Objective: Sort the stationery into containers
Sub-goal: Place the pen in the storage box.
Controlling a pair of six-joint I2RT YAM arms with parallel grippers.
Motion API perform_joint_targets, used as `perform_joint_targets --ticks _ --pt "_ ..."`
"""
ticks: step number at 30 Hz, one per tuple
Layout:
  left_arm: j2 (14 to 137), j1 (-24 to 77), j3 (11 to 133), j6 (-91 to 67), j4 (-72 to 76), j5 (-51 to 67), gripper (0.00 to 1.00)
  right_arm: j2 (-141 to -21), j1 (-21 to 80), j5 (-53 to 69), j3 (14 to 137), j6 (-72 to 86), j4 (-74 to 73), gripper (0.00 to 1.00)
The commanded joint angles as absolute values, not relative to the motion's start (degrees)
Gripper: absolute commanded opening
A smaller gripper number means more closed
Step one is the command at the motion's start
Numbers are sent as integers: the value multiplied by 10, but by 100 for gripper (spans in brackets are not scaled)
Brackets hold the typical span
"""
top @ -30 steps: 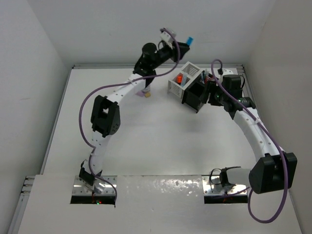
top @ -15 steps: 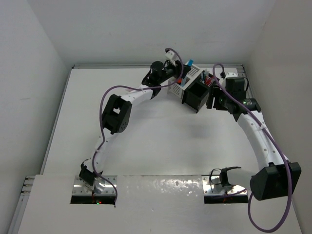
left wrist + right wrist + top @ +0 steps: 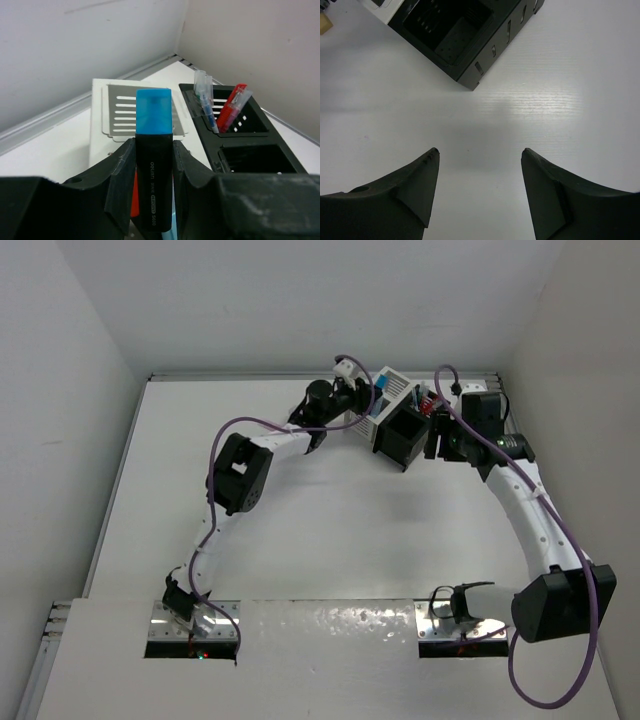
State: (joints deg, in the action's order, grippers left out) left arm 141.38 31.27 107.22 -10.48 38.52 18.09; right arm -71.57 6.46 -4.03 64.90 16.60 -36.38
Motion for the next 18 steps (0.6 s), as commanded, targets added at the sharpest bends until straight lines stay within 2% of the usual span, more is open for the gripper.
perform_joint_targets --ticks 1,6,8,14,15,18 --pt "1404 304 1073 -61 437 178 0 -722 61 -47 681 162 -365 66" --pt "1401 297 1041 -45 433 205 21 -722 62 -49 686 164 -366 66" --pt "1400 296 1035 -37 429 214 24 -722 62 -52 689 164 -369 66" --pt "1399 294 1036 -30 426 223 44 -715 62 -55 696 168 -375 66" --pt "1399 294 1036 -30 427 227 50 -713 61 -56 696 168 -377 66" --pt "1397 293 1041 -32 425 239 56 -709 61 -58 695 169 -380 66"
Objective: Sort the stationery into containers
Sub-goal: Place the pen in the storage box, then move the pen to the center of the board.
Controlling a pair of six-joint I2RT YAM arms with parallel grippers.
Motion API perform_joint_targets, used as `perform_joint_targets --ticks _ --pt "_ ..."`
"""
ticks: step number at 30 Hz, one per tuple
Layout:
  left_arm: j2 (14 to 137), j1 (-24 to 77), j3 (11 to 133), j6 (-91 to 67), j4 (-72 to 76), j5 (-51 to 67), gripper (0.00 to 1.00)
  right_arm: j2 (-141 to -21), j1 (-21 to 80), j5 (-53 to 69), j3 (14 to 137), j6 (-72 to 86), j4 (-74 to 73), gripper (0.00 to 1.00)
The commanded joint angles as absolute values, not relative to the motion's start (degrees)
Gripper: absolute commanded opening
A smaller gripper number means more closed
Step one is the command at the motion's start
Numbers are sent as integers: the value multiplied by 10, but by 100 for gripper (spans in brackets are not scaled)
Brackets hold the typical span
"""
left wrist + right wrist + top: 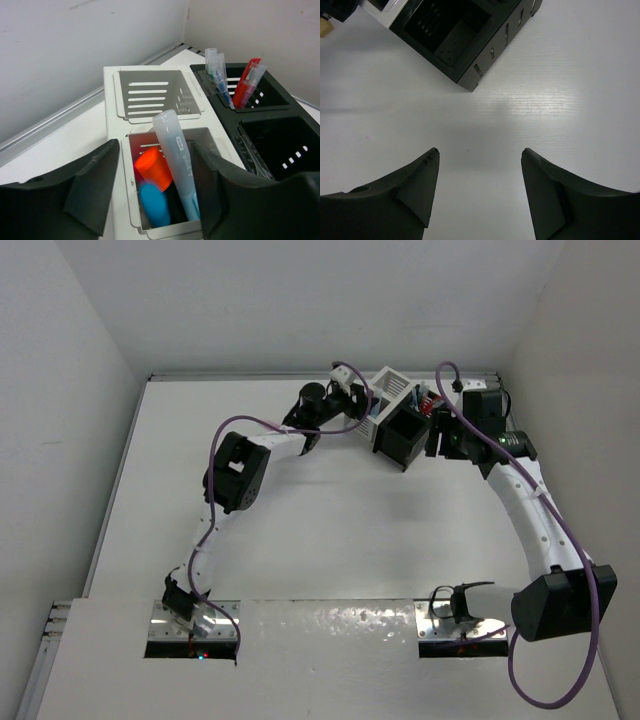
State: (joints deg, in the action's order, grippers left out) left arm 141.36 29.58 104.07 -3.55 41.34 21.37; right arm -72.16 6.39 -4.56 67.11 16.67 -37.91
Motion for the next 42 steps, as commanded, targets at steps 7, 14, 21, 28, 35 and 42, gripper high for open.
perform_joint_targets --ticks 7,14,21,28,35,42 --pt "1389 289 1077 -32 417 257 72 -693 61 -60 686 175 -377 66" --pt "1335 273 1196 -25 279 237 81 -669 61 -32 643 177 -329 66" --pt "1254 161 1225 -17 -41 119 58 -673 65 34 588 194 -244 67" --pt "1324 106 1258 100 -334 25 54 -703 69 63 593 222 -205 67" --pt "1307 67 1175 224 -288 152 64 -719 74 74 592 231 -215 66" --pt "1383 79 1229 201 -267 99 69 -692 76 55 559 247 -207 66"
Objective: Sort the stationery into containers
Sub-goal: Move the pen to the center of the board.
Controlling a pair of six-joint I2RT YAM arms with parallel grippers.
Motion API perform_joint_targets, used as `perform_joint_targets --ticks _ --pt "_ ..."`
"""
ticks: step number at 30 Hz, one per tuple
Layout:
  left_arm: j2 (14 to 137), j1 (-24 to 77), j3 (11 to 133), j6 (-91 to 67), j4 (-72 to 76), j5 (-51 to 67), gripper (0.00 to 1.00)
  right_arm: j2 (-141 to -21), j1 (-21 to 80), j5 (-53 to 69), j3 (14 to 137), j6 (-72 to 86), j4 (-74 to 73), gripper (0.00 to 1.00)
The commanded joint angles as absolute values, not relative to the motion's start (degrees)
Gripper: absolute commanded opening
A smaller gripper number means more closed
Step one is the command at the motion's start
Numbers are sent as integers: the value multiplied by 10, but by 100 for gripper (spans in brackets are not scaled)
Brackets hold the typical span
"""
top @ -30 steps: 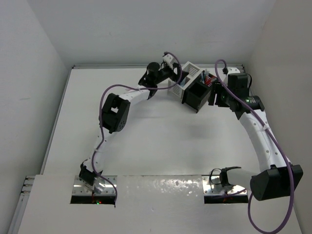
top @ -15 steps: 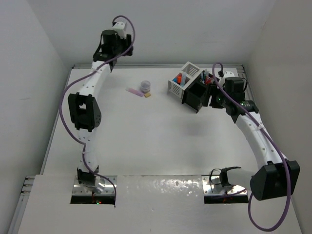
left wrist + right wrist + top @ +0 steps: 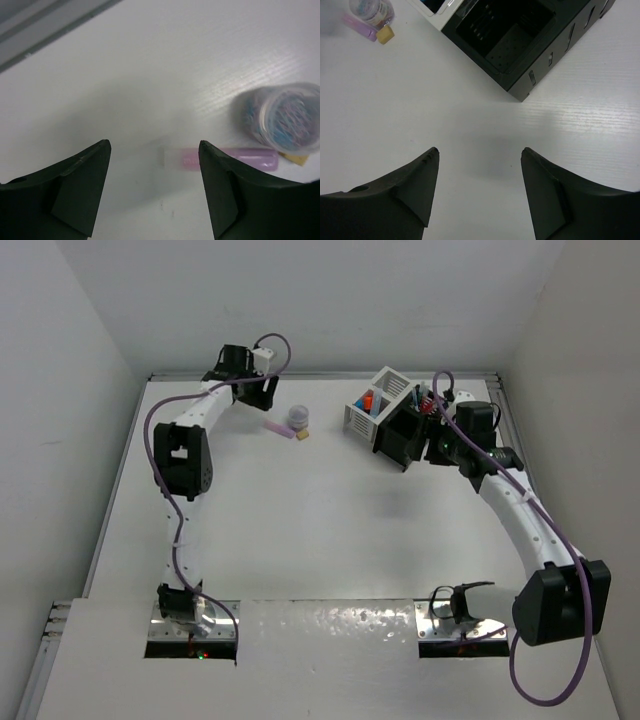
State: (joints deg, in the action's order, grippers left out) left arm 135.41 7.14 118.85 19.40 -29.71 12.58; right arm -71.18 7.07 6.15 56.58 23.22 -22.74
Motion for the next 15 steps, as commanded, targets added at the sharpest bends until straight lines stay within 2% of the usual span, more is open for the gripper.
perform_joint_targets --ticks 1,8,15 --pt "1390 90 1233 200 -267 81 69 -689 76 53 560 250 -210 66" --pt "1404 119 1193 210 -233 -22 69 -679 76 37 568 252 -221 66" --pt "1357 119 1104 238 -245 -27 64 -662 76 30 557 257 -227 66"
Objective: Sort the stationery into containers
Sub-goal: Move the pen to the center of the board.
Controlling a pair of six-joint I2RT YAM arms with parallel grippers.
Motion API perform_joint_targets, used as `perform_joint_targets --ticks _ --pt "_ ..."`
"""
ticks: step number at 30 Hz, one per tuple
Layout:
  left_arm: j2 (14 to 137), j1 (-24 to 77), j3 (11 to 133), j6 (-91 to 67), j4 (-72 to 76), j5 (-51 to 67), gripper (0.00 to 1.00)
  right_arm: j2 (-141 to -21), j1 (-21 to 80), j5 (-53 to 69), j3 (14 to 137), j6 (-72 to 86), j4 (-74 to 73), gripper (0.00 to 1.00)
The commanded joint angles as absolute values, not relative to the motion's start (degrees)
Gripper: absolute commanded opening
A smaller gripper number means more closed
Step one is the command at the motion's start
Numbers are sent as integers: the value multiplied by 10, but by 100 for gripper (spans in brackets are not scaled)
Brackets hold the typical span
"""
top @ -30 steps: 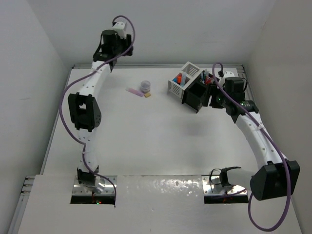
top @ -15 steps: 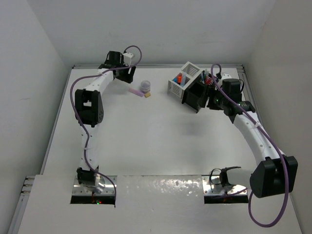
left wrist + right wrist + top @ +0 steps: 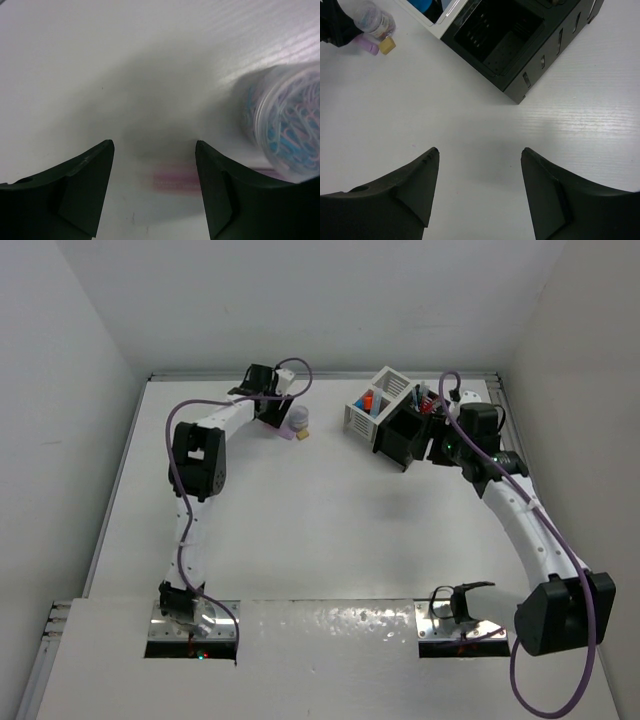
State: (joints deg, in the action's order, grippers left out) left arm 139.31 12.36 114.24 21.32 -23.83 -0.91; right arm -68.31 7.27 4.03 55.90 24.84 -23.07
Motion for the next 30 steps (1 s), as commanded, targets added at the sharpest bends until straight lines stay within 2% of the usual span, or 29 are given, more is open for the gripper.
perform_joint_targets --ticks 1,7,11,15,19,22,24,27,30 --pt "1341 119 1093 241 -256 -26 64 -658 76 26 555 257 -226 66" --pt "1281 119 1030 245 -308 -4 60 -630 76 8 542 255 -228 66" --pt "1256 120 1033 252 -341 28 60 -618 76 6 533 255 -230 66" --pt "1210 130 1024 351 -349 76 59 -611 76 4 527 258 -234 66" --pt "1174 129 989 547 -360 155 61 -607 76 7 523 259 -235 66" --pt "1168 118 974 663 -413 211 66 -608 76 11 522 259 -237 66" --pt "1184 123 968 692 -430 207 68 -607 76 9 519 261 -236 66" --pt "1222 141 987 690 -455 183 77 -607 76 9 518 264 -231 66" --pt "1247 150 1012 659 -447 188 81 -611 76 12 521 265 -235 66"
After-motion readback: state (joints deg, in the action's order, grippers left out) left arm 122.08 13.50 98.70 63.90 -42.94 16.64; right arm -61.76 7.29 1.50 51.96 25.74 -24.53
